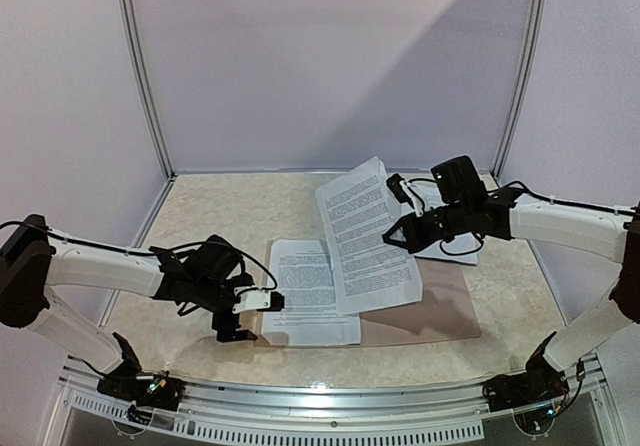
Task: Put the files into the folder
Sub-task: Insert the folder to form pockets on the folder.
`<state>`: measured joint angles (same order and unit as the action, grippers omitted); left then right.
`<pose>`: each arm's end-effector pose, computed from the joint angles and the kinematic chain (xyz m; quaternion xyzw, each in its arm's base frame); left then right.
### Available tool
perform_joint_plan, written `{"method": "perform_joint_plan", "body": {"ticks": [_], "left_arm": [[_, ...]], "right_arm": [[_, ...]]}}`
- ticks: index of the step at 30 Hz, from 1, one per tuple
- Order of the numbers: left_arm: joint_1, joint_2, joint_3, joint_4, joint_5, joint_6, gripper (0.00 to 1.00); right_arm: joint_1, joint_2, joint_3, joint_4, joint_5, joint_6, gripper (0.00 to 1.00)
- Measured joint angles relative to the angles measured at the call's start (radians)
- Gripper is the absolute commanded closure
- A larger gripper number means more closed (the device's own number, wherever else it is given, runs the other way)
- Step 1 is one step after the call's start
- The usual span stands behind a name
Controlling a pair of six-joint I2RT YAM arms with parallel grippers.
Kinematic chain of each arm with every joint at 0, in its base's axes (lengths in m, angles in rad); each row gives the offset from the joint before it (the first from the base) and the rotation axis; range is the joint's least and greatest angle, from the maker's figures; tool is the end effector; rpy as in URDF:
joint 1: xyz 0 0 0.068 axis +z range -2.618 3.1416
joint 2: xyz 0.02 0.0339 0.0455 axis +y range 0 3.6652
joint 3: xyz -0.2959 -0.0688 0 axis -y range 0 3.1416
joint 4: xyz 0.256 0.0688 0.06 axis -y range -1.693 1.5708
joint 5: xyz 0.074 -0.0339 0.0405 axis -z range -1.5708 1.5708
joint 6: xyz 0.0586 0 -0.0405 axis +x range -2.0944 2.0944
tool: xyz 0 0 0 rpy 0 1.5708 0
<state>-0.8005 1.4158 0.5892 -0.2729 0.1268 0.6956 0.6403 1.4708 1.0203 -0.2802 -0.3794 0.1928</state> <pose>0.1701 -0.1859 0.1404 0.6709 0.7013 -0.0737 0.2295 0.2618 0.2221 0.2648 -0.2739 0.8573 0.3195 0.2966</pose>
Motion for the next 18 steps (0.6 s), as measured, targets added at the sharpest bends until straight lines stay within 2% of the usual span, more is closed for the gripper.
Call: {"method": "perform_joint_plan", "body": {"ticks": [7, 13, 18], "left_arm": [[0.0, -0.016, -0.021, 0.027, 0.0, -0.002, 0.02], [0.0, -0.018, -0.024, 0.034, 0.0, -0.005, 0.02], [0.0, -0.018, -0.026, 0.04, -0.001, -0.005, 0.02]], "right_arm": [[0.0, -0.068, 0.002, -0.146, 0.009, -0.055, 1.0], [0.0, -0.108, -0.051, -0.161, 0.012, -0.053, 1.0], [0.0, -0.114, -0.133, -0.107, -0.007, -0.02, 1.0]]}}
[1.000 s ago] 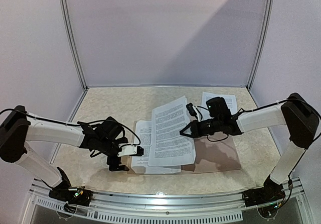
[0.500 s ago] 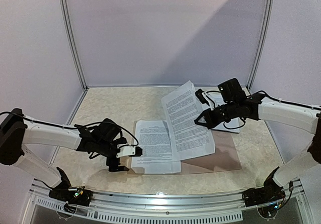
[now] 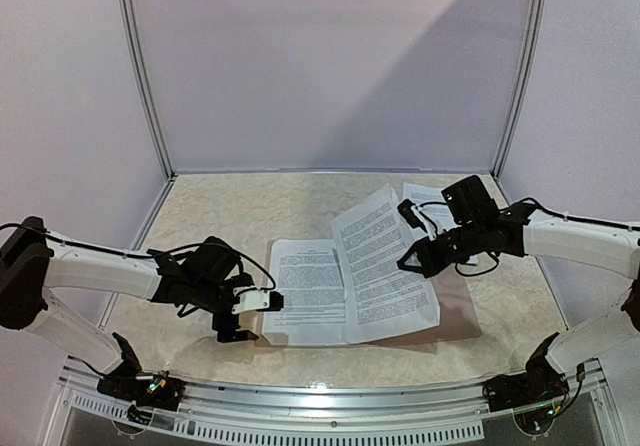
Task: Put the files into the folder
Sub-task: Insert the folder to form pockets on the folder.
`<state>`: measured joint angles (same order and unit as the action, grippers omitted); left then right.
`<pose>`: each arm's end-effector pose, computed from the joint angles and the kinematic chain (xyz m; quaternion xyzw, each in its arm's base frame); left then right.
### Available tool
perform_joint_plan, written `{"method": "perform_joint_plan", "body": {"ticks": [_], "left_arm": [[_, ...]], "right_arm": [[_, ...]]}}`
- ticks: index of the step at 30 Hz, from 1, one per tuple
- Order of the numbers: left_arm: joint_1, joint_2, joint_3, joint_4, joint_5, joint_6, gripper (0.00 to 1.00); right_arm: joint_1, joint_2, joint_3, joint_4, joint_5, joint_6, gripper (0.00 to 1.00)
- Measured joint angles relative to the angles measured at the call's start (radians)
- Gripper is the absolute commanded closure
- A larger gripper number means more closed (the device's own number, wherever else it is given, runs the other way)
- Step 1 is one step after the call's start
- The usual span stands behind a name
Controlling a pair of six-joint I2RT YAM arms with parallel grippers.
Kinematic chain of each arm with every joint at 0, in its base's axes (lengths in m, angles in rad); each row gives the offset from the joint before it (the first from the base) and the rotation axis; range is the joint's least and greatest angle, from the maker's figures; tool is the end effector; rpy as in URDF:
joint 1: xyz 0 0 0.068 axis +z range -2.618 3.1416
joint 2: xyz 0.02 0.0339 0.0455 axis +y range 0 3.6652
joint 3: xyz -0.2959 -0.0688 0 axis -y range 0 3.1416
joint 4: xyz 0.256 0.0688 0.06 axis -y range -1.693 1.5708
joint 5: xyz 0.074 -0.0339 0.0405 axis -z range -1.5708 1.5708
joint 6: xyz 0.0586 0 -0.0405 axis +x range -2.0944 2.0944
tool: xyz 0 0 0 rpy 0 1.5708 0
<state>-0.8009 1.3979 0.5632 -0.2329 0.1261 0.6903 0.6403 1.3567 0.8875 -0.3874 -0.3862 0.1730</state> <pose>0.1681 -0.1840 0.1398 0.6673 0.6995 -0.0747 0.2447 0.2247 0.1949 0.2435 -0.2782 0.8790 0.3008 0.2440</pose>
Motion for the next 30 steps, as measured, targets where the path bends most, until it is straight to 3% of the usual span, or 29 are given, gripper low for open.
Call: {"method": "perform_joint_plan", "body": {"ticks": [13, 30], "left_arm": [[0.0, -0.006, -0.008, 0.011, -0.001, -0.003, 0.02], [-0.001, -0.006, -0.008, 0.011, 0.0, -0.003, 0.02]], "right_arm": [[0.0, 0.025, -0.062, 0.156, -0.03, 0.074, 1.0], [0.0, 0.171, -0.033, 0.31, -0.061, 0.122, 1.0]]}}
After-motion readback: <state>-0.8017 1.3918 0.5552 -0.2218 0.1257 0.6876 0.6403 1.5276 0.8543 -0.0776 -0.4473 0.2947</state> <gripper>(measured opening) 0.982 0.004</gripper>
